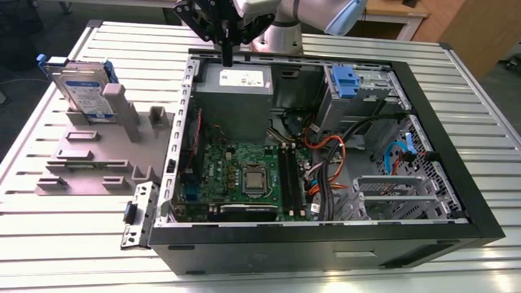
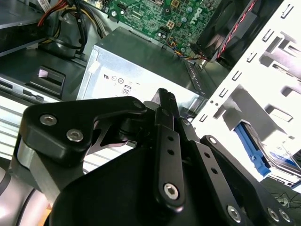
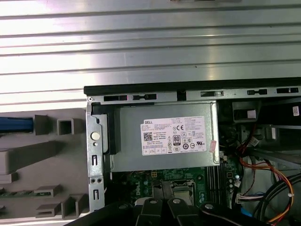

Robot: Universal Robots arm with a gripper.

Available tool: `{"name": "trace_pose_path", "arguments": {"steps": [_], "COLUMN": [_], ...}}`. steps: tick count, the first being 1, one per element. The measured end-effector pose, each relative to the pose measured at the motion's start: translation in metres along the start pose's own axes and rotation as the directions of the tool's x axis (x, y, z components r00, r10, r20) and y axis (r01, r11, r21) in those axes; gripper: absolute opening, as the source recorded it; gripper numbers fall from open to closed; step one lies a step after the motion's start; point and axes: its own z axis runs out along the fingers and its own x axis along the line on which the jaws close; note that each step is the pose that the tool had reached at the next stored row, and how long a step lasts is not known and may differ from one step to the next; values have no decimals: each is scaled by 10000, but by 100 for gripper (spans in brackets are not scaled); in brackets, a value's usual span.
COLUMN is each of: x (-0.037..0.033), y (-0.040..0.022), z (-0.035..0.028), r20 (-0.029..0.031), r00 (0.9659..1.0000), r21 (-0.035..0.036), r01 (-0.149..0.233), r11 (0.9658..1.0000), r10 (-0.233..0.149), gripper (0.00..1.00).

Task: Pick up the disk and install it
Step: 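Reach for the disk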

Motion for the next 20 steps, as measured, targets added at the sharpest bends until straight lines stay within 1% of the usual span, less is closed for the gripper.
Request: {"name": "trace_pose_path", "arguments": {"steps": [20], "x": [47], "y": [-4], "z": [-1], "r20": [0], "r00": [10000], "r21": [0], "r01": [0], "r11": [10000], "r10": [0], "gripper": [11]}}
